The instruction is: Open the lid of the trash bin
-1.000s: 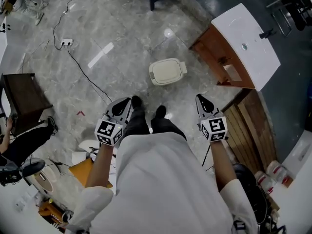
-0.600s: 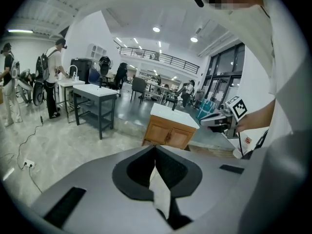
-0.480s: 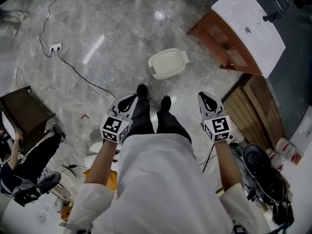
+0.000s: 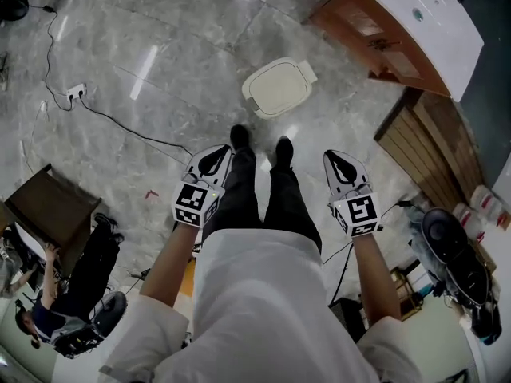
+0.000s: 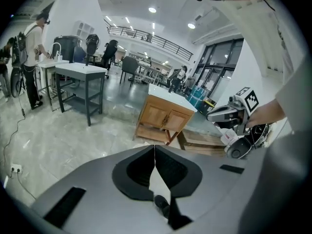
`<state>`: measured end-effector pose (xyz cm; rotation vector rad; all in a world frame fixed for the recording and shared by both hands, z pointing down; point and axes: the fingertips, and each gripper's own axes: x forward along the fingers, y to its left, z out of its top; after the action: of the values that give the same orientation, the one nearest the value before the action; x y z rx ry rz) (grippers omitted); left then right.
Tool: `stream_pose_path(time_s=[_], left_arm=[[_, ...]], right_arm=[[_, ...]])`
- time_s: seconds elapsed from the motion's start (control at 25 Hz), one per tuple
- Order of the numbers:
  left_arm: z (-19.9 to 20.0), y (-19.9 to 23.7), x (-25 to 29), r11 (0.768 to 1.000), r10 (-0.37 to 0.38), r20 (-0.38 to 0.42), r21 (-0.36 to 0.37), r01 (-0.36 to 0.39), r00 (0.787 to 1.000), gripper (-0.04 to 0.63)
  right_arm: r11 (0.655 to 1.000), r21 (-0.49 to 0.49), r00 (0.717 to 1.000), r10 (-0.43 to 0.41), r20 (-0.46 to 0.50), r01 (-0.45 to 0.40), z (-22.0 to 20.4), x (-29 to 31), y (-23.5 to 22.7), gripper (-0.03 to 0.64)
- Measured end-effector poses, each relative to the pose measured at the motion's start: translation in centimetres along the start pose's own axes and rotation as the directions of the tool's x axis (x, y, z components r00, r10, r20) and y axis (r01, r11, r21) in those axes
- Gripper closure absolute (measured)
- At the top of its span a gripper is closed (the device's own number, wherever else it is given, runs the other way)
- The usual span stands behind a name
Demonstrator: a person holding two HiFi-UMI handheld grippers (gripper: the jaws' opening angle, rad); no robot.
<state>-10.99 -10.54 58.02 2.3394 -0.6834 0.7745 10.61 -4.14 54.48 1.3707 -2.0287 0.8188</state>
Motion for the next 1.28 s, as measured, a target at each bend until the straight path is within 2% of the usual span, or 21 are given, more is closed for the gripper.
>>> stream_pose_path(time_s=[0.24, 0.36, 0.48, 0.64, 0.88, 1.08, 1.28], left_arm=[[-2.4, 2.8, 4.0, 1.000, -0.003, -0.078, 0.012, 0.004, 0.997, 0.577], [-4.1, 3.4, 6.2, 0.998, -0.019, -0.122, 0.056, 0.026, 0.992, 0.577], [-6.3, 4.3, 8.9, 0.994, -0.009, -0.166, 0.105, 0.027, 0.986, 0.577], [-8.7, 5.0, 12.3, 0.990, -0.008, -0.210, 0.133, 0.037, 0.978, 0.577], [-12.3, 5.4, 16.6, 0.974, -0.030, -0.276, 0.206, 0.090, 0.961, 0.577], [-15.6, 6.5, 19.6, 0.962, -0.021, -0.337, 0.248, 0.110, 0.941, 0.577], [-18.1, 7.6, 22.1, 0.946, -0.013, -0.379, 0.294, 0.134, 0.925, 0.577]], right_arm=[[0.995, 0.083, 0.998, -0.045, -0.038, 0.048, -2.9, 3.0, 0.2, 0.583], [0.988, 0.132, 0.996, -0.072, -0.054, 0.079, -4.7, 4.2, 0.4, 0.583], [0.970, 0.215, 0.993, -0.105, -0.061, 0.115, -6.4, 5.7, 0.0, 0.583], [0.945, 0.296, 0.990, -0.127, -0.068, 0.141, -8.2, 7.6, -0.1, 0.583], [0.925, 0.347, 0.988, -0.128, -0.091, 0.151, -10.9, 10.4, 0.6, 0.583], [0.910, 0.388, 0.988, -0.116, -0.102, 0.147, -13.1, 12.4, 1.5, 0.583], [0.922, 0.368, 0.990, -0.084, -0.116, 0.121, -15.1, 14.4, 2.5, 0.583]])
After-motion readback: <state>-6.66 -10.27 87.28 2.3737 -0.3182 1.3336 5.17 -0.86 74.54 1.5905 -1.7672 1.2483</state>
